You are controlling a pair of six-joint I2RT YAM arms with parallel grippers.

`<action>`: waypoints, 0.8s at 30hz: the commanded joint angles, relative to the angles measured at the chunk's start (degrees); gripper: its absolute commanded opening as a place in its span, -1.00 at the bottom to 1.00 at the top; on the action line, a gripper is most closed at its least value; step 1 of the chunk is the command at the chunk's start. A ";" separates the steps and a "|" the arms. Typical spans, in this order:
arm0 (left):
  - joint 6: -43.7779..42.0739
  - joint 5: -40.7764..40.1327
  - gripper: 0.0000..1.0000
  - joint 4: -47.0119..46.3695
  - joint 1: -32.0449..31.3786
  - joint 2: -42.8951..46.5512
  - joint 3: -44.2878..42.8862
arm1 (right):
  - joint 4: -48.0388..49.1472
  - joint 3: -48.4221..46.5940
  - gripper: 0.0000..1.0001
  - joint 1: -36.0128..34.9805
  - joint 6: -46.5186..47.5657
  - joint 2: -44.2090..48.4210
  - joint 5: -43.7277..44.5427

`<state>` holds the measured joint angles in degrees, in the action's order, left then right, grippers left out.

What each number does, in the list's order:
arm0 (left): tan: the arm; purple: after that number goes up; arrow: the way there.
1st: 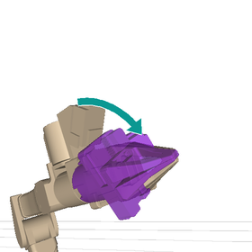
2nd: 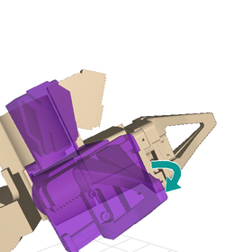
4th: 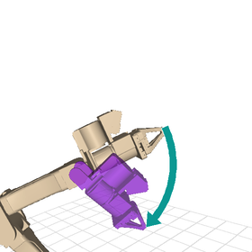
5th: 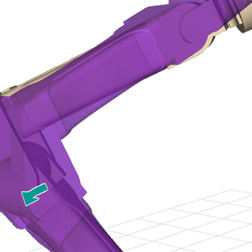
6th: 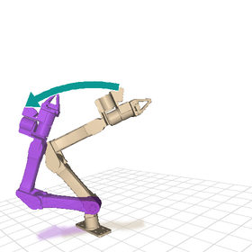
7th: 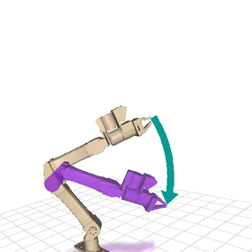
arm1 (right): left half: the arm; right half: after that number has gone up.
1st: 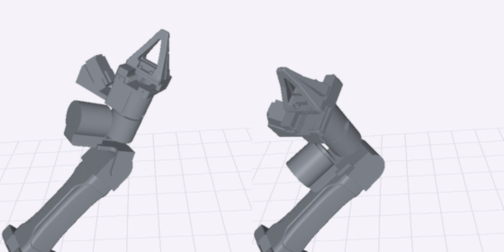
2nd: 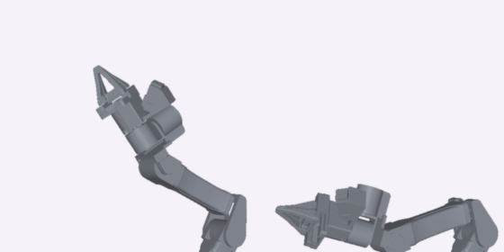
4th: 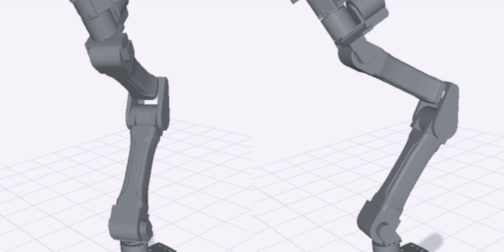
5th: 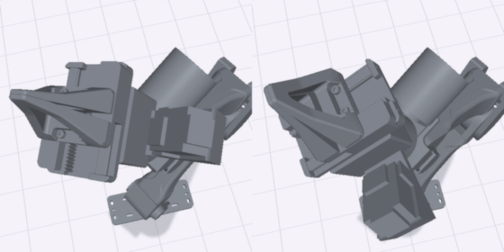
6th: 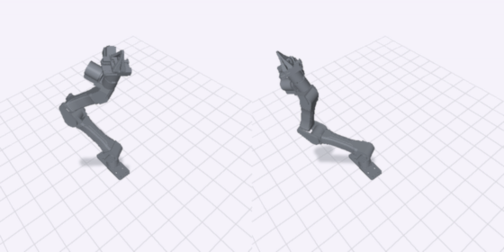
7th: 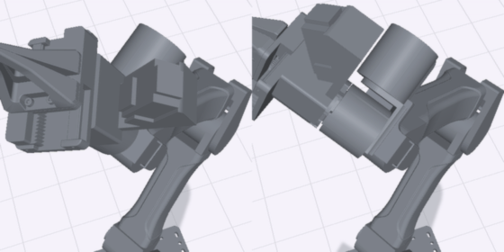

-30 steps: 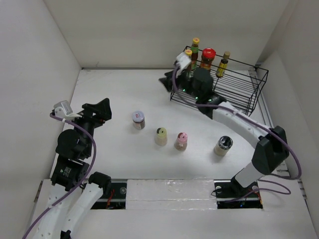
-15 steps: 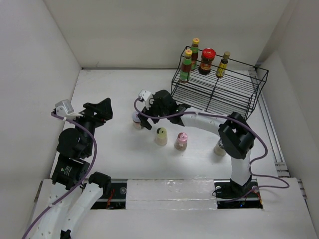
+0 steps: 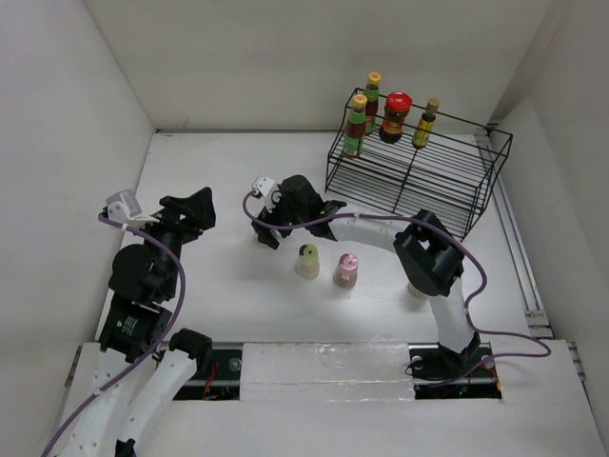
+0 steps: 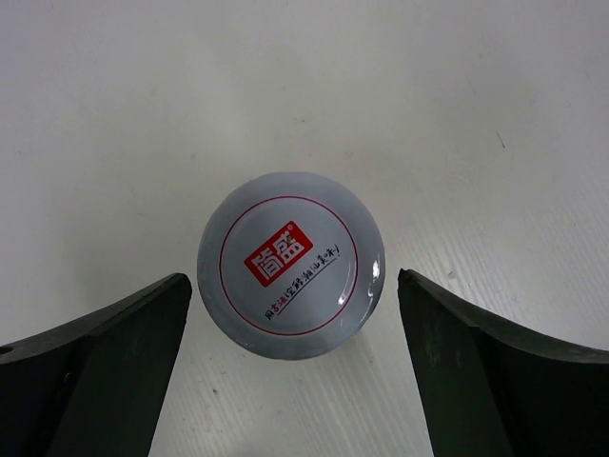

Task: Organize the condiment bottles

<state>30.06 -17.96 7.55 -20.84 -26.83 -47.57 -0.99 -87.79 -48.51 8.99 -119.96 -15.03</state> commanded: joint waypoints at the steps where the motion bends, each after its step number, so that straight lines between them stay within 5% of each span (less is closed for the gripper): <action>1: -0.62 1.16 0.70 -2.19 0.27 0.02 -0.42 | 5.74 -2.83 0.88 -0.62 -0.38 -0.18 -0.44; 6: -0.62 1.17 0.70 -2.19 0.27 0.02 -0.42 | 7.57 -3.35 0.52 -0.62 -0.91 -0.89 -0.44; 7: -0.62 1.17 0.70 -2.19 0.27 0.02 -0.42 | 7.59 -3.35 0.24 -0.62 -1.52 -0.89 -0.44; 11: -0.62 1.17 0.70 -2.19 0.27 0.02 -0.42 | 8.28 -2.75 0.08 -0.62 -1.52 0.77 0.08; 17: -0.62 1.78 0.70 -2.72 0.27 0.02 -0.42 | 13.38 1.20 0.02 0.00 -2.05 14.36 1.40; 24: -0.62 1.78 0.67 -2.72 0.27 0.55 -0.42 | 18.84 9.99 -0.01 9.12 -6.09 31.87 -1.41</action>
<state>30.06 -16.73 7.53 -20.84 -26.76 -47.57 4.54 -77.32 -44.31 4.86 -98.54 -15.31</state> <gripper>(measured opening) 0.839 0.688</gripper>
